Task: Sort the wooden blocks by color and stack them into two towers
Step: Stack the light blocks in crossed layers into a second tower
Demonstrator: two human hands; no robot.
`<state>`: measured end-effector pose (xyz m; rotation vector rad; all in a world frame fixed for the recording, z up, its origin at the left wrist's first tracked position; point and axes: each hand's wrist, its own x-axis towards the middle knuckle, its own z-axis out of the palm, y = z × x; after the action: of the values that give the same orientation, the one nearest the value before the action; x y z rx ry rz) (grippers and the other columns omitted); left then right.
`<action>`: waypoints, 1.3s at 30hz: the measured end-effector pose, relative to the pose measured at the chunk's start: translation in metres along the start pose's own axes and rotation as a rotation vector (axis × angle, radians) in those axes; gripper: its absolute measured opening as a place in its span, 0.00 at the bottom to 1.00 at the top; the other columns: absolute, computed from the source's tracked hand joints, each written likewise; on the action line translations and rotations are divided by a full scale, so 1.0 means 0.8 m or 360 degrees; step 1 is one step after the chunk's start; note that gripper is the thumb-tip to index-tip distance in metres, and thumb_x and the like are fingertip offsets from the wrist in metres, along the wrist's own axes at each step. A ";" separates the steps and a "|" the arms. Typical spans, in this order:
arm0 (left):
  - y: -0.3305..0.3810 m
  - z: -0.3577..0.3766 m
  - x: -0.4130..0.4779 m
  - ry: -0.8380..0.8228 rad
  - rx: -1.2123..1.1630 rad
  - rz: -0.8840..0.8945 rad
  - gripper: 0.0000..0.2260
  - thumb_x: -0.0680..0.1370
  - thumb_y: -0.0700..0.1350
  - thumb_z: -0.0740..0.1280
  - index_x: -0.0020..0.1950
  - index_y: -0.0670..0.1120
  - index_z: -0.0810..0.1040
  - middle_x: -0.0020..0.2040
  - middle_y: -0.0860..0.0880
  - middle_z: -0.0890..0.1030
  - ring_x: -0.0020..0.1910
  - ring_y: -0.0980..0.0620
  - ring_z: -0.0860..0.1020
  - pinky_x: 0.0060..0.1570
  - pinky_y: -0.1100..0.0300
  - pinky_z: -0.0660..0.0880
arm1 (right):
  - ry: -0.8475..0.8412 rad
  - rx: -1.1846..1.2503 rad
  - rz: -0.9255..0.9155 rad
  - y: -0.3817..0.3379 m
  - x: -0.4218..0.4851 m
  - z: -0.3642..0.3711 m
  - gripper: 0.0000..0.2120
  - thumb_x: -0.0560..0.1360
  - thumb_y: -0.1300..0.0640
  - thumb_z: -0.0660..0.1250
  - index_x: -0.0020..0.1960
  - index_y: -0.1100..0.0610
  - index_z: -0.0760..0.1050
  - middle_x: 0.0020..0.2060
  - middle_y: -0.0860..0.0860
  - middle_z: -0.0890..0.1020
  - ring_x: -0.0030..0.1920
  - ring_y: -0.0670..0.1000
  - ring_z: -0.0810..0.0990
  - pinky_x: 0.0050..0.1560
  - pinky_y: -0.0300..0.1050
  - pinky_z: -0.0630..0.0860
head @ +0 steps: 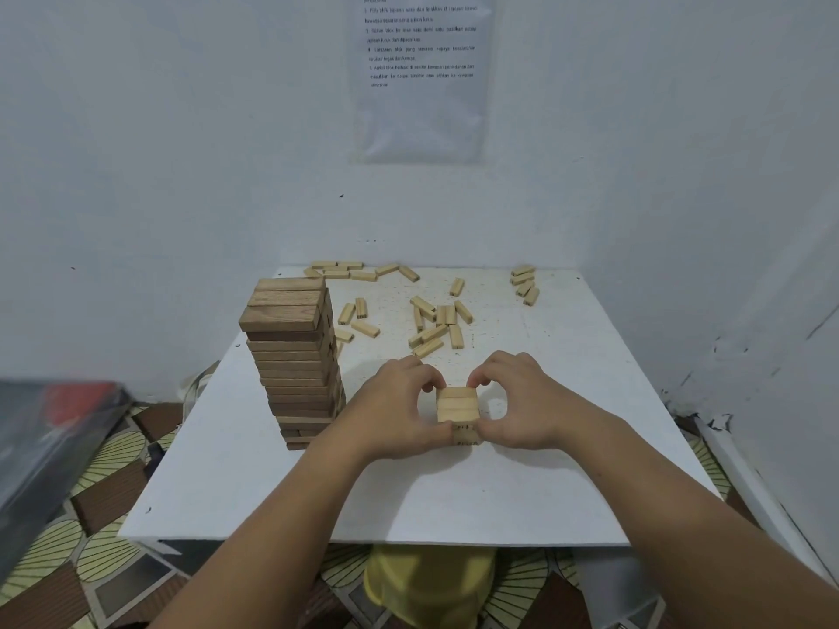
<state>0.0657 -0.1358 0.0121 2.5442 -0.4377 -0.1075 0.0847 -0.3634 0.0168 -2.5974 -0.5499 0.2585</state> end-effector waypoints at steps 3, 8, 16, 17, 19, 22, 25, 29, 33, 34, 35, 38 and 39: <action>0.001 0.000 0.000 -0.0012 0.0008 -0.0011 0.31 0.63 0.74 0.68 0.59 0.59 0.77 0.54 0.61 0.73 0.57 0.60 0.70 0.58 0.51 0.75 | 0.0015 0.0019 -0.0010 0.001 -0.001 0.001 0.23 0.68 0.43 0.72 0.61 0.42 0.73 0.56 0.39 0.72 0.60 0.45 0.66 0.62 0.50 0.73; 0.002 -0.001 -0.001 -0.0039 0.0029 -0.0012 0.31 0.65 0.73 0.67 0.62 0.58 0.74 0.57 0.60 0.72 0.58 0.59 0.69 0.59 0.50 0.75 | 0.0032 0.0040 -0.0016 0.000 -0.002 0.002 0.23 0.69 0.45 0.73 0.62 0.42 0.72 0.55 0.40 0.73 0.60 0.46 0.67 0.62 0.49 0.74; 0.007 -0.008 -0.002 -0.0012 0.0176 0.0059 0.37 0.73 0.65 0.72 0.78 0.55 0.65 0.69 0.57 0.70 0.67 0.56 0.65 0.67 0.53 0.69 | 0.0073 -0.0096 0.0029 -0.005 -0.010 -0.006 0.37 0.68 0.40 0.71 0.74 0.44 0.65 0.62 0.42 0.72 0.64 0.47 0.67 0.64 0.53 0.72; 0.008 -0.009 -0.001 -0.0015 0.0212 0.0066 0.36 0.74 0.65 0.72 0.78 0.55 0.65 0.71 0.56 0.70 0.69 0.55 0.65 0.69 0.51 0.69 | 0.0072 -0.0110 0.0027 -0.007 -0.009 -0.006 0.38 0.67 0.38 0.70 0.74 0.44 0.65 0.64 0.42 0.72 0.65 0.47 0.67 0.65 0.54 0.72; 0.009 -0.009 0.004 -0.0039 0.0281 0.0073 0.36 0.74 0.64 0.71 0.79 0.54 0.66 0.74 0.55 0.69 0.73 0.53 0.64 0.71 0.49 0.67 | 0.0057 -0.0116 0.0003 -0.012 -0.008 -0.004 0.40 0.65 0.36 0.68 0.75 0.45 0.66 0.68 0.41 0.71 0.68 0.48 0.66 0.68 0.53 0.69; 0.015 -0.010 0.010 -0.0119 0.0367 0.0068 0.40 0.72 0.68 0.68 0.79 0.52 0.67 0.75 0.54 0.70 0.74 0.51 0.64 0.72 0.48 0.67 | 0.0009 -0.0148 -0.0022 -0.016 -0.004 0.000 0.36 0.69 0.39 0.70 0.75 0.48 0.68 0.69 0.40 0.71 0.70 0.48 0.65 0.69 0.52 0.67; 0.021 -0.012 0.015 -0.0217 0.0465 0.0029 0.38 0.68 0.70 0.67 0.75 0.53 0.72 0.69 0.53 0.76 0.70 0.49 0.69 0.68 0.47 0.70 | -0.0026 -0.0195 -0.0064 -0.017 0.001 0.003 0.23 0.69 0.41 0.72 0.62 0.44 0.77 0.56 0.41 0.76 0.60 0.49 0.71 0.61 0.53 0.73; 0.027 -0.009 0.020 -0.0243 0.0518 0.0057 0.23 0.68 0.66 0.70 0.57 0.54 0.79 0.49 0.54 0.79 0.54 0.50 0.73 0.54 0.50 0.75 | -0.0016 -0.0080 -0.0051 -0.015 0.005 0.006 0.15 0.65 0.40 0.72 0.47 0.45 0.79 0.43 0.43 0.77 0.46 0.47 0.76 0.48 0.55 0.79; 0.033 -0.008 0.025 -0.0230 0.0503 0.0070 0.20 0.71 0.63 0.73 0.55 0.52 0.81 0.45 0.54 0.79 0.49 0.49 0.76 0.48 0.54 0.74 | -0.0006 -0.0045 -0.0062 -0.015 0.007 0.008 0.09 0.66 0.48 0.75 0.44 0.47 0.79 0.41 0.45 0.78 0.43 0.48 0.78 0.46 0.57 0.80; 0.033 -0.008 0.026 -0.0230 0.0498 0.0070 0.20 0.71 0.63 0.74 0.55 0.52 0.81 0.44 0.54 0.79 0.49 0.50 0.76 0.47 0.54 0.73 | -0.0016 -0.0031 -0.0055 -0.015 0.007 0.008 0.09 0.66 0.49 0.75 0.45 0.48 0.80 0.41 0.45 0.79 0.44 0.48 0.78 0.46 0.57 0.80; 0.034 -0.008 0.027 -0.0229 0.0493 0.0071 0.20 0.70 0.63 0.74 0.55 0.52 0.81 0.44 0.54 0.79 0.48 0.50 0.76 0.46 0.55 0.72 | -0.0024 -0.0017 -0.0044 -0.015 0.007 0.008 0.09 0.66 0.49 0.75 0.46 0.48 0.80 0.42 0.45 0.79 0.44 0.48 0.79 0.46 0.56 0.80; 0.035 -0.009 0.027 -0.0226 0.0493 0.0069 0.19 0.70 0.62 0.74 0.54 0.53 0.82 0.43 0.54 0.79 0.47 0.50 0.77 0.43 0.56 0.70 | -0.0023 0.0011 -0.0034 -0.015 0.007 0.008 0.09 0.67 0.51 0.75 0.47 0.48 0.81 0.43 0.45 0.79 0.45 0.48 0.79 0.47 0.56 0.80; 0.035 -0.009 0.027 -0.0227 0.0496 0.0068 0.19 0.70 0.62 0.74 0.54 0.53 0.81 0.43 0.54 0.79 0.47 0.50 0.77 0.43 0.56 0.70 | -0.0023 0.0013 -0.0031 -0.016 0.007 0.008 0.10 0.67 0.52 0.75 0.47 0.49 0.81 0.43 0.45 0.79 0.45 0.48 0.79 0.47 0.56 0.80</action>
<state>0.0794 -0.1617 0.0338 2.8416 -0.6050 -0.2215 0.0837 -0.3482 0.0171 -2.5831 -0.5776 0.2724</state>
